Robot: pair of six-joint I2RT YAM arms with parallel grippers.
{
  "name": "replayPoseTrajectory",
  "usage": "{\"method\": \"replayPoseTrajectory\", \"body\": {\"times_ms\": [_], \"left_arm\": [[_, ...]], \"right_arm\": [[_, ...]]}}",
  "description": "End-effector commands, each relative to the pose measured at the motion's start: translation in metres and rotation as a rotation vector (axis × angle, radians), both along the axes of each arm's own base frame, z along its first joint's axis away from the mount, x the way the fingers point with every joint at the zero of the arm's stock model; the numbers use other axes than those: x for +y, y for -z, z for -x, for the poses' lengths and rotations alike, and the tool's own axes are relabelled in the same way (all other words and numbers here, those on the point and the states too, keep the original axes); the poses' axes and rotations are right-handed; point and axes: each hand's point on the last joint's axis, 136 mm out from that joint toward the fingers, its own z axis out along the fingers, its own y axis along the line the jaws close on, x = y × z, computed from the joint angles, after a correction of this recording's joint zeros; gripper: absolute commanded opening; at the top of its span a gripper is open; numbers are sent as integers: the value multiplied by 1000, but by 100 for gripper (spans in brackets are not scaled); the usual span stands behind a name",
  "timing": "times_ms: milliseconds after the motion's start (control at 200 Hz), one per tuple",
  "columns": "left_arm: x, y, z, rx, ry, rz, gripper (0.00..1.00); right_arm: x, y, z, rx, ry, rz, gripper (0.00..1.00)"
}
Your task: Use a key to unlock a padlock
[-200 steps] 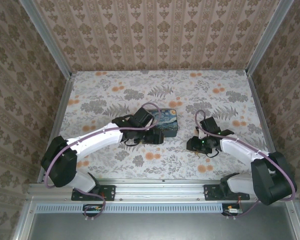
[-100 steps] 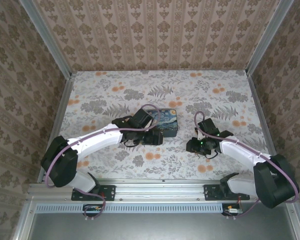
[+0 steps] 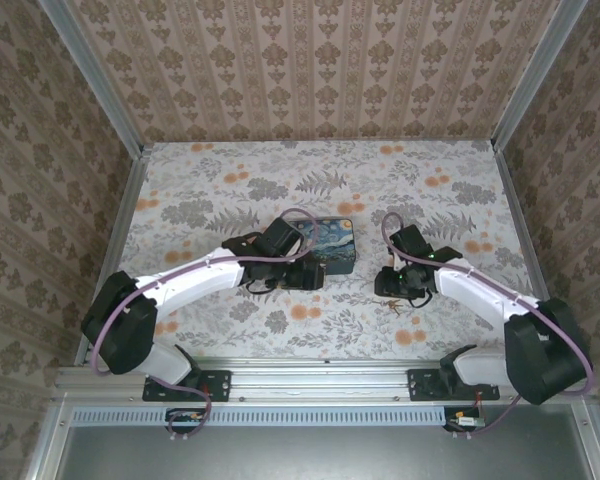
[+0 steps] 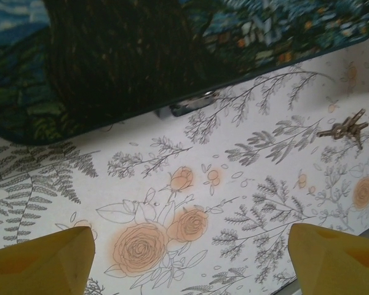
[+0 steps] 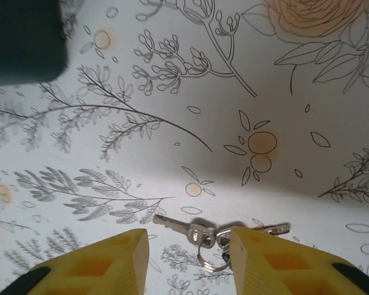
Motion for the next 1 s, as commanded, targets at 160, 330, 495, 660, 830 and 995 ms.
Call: {"method": "replayPoseTrajectory", "body": {"times_ms": [160,330,495,660,830,995], "left_arm": [[5,-6,5,-20,9,25,84],[4,-6,7,-19,9,32,83],[7,-6,8,-22,8,28,83],[10,-6,8,-27,5,22,83],[9,-7,7,-29,10,22,83],[9,-7,7,-27,15,21,83]], "right_arm": [[19,15,-9,-27,-107,-51,47],[21,29,-6,43,-113,-39,47],[17,36,6,109,-101,-27,46],[17,36,28,158,-84,-46,45],[13,33,44,179,-46,-50,45],[11,35,55,197,-38,-27,45]]}}
